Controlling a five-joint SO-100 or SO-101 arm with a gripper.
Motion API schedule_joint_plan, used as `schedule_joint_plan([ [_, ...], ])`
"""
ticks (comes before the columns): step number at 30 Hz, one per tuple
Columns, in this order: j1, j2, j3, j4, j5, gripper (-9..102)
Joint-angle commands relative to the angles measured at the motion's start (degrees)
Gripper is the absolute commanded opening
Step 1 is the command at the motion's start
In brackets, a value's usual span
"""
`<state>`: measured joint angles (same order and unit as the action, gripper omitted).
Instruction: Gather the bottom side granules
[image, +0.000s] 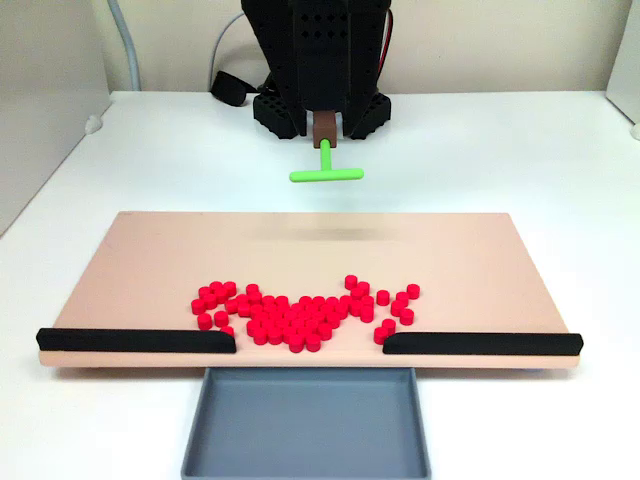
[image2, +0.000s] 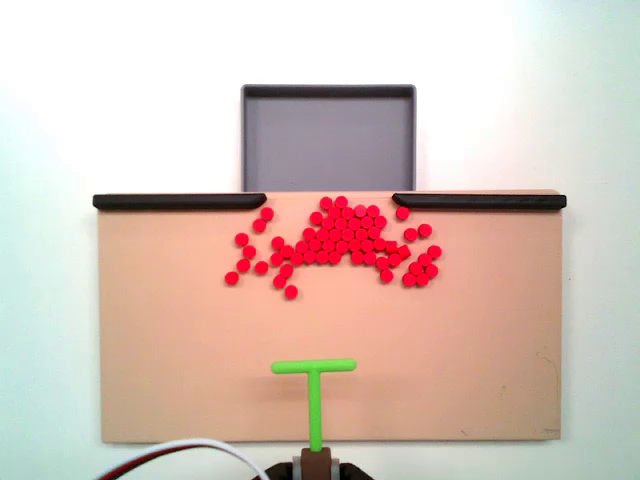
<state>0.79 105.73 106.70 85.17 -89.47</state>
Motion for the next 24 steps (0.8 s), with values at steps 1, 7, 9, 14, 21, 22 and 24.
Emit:
schedule_joint_plan([
  [1, 0.0, -0.1, -0.9, 0.3, 0.4, 0],
  [7, -0.8, -0.5, -0.9, -0.4, 1.8, 0],
  [9, -1.0, -0.9, -0.8, -0.4, 2.0, 0],
  [14, -1.8, 0.4, 1.3, -0.4, 2.2, 0],
  [21, -3.5, 3.8, 6.9, -3.9, 3.8, 0],
  [22, -3.7, 4.3, 8.0, -5.0, 4.0, 0],
  [24, -3.8, 5.0, 10.0, -6.6, 4.1, 0],
])
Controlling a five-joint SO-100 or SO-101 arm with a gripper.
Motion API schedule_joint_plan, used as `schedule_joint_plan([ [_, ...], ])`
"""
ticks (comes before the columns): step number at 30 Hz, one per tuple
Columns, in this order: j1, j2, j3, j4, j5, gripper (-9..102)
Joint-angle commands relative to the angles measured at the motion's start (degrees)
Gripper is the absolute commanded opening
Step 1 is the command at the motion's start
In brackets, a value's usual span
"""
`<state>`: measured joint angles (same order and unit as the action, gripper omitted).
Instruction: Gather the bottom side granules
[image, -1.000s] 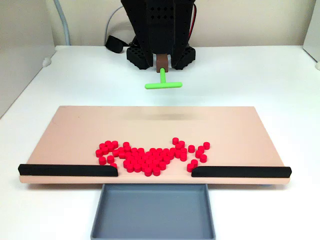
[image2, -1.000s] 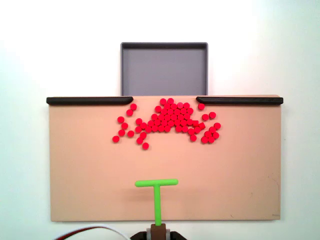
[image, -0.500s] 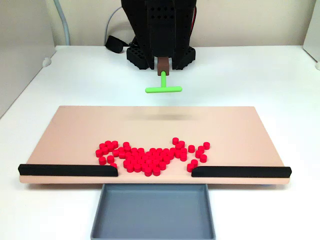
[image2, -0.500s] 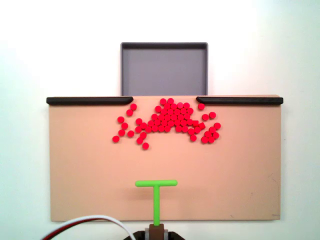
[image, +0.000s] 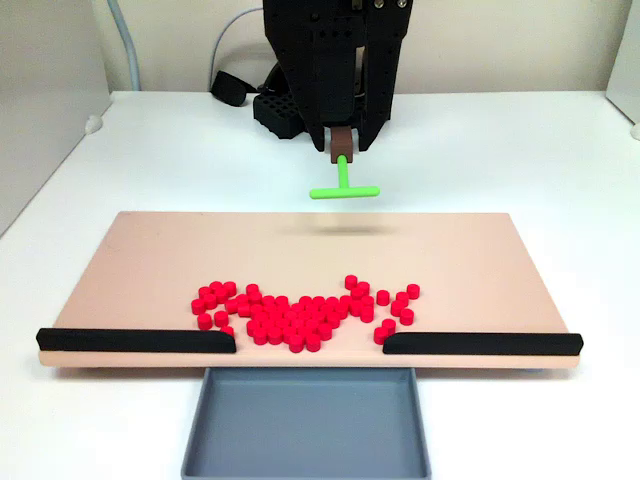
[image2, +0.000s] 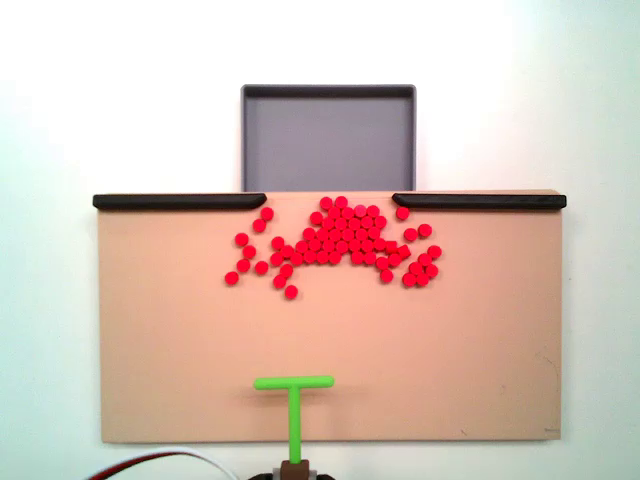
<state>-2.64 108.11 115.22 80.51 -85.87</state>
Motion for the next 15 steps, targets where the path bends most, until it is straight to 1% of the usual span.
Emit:
schedule_joint_plan([
  [1, -0.4, 2.8, 2.5, -2.9, 0.7, 0],
  [8, -0.9, 3.9, 8.5, -10.5, 2.2, 0],
  [15, -1.1, 1.1, 9.8, -15.0, 3.3, 0],
])
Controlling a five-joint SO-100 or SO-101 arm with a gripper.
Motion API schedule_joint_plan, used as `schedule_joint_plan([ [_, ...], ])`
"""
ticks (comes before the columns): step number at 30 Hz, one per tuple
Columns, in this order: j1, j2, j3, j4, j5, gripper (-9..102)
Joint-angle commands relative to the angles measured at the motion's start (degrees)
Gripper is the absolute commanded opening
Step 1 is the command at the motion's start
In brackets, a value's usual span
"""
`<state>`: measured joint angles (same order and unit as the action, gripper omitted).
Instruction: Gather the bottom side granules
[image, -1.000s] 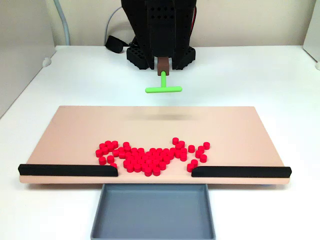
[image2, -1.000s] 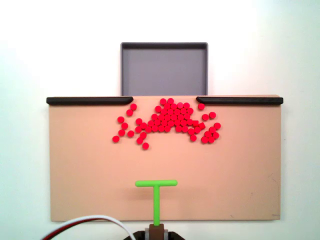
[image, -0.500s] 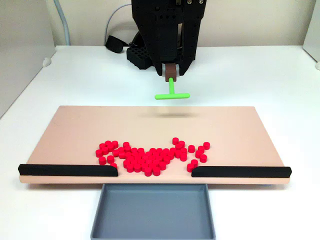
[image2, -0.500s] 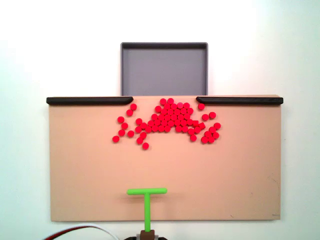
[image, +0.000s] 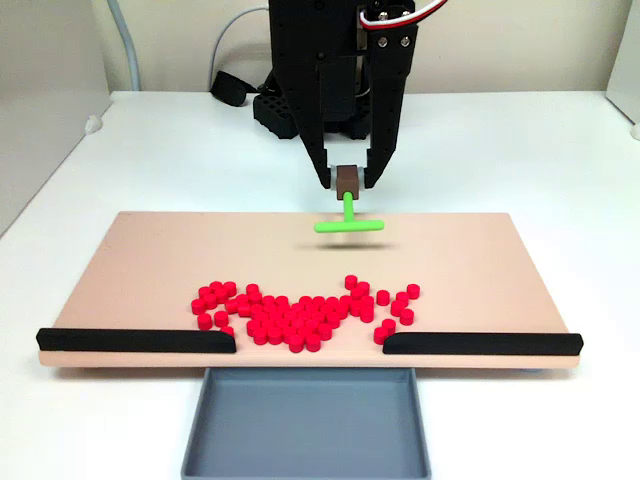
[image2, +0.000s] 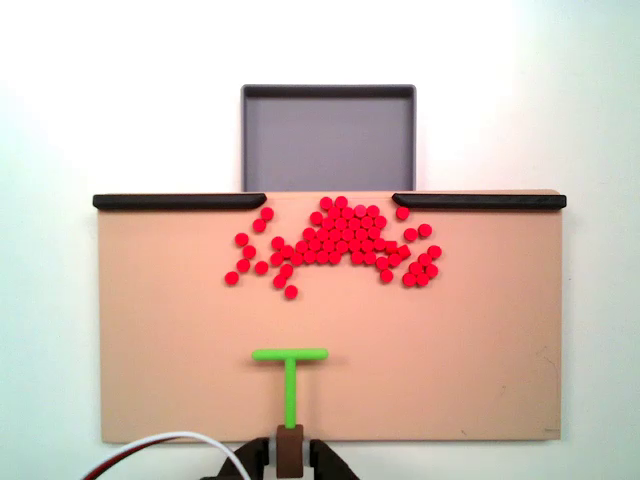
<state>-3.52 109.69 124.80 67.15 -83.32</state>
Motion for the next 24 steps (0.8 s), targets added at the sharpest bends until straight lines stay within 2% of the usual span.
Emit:
schedule_joint_plan([
  [1, -0.4, -0.9, 0.2, -2.3, 1.0, 0],
  [24, -1.3, -8.6, -0.1, -8.3, 2.4, 0],
])
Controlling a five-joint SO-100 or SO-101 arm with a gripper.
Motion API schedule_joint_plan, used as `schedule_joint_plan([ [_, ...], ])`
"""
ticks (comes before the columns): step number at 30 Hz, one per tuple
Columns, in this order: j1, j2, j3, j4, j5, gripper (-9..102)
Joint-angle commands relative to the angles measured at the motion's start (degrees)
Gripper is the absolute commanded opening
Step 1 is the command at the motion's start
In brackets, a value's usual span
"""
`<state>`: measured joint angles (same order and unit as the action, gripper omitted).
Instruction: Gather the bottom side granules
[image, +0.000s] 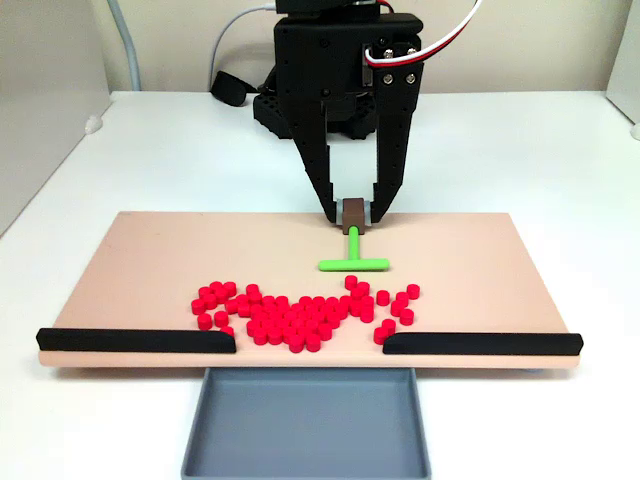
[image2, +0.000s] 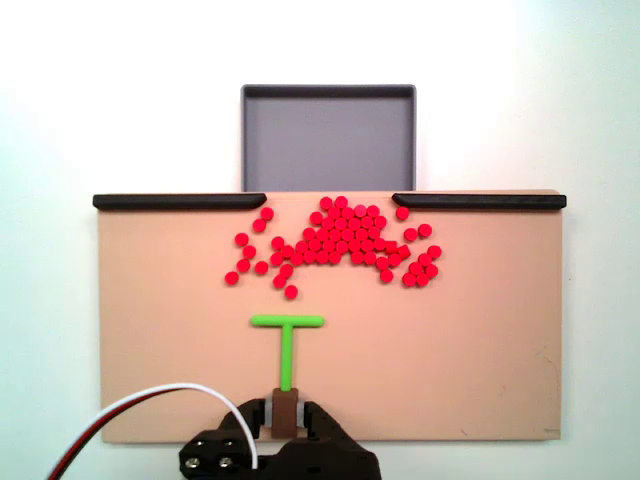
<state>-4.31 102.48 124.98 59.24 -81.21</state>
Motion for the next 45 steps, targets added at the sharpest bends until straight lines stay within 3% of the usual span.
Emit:
schedule_joint_plan([
  [1, -0.6, -1.9, -0.4, -0.4, 0.3, 0],
  [45, 0.7, -10.6, -9.1, -2.6, 0.0, 0],
])
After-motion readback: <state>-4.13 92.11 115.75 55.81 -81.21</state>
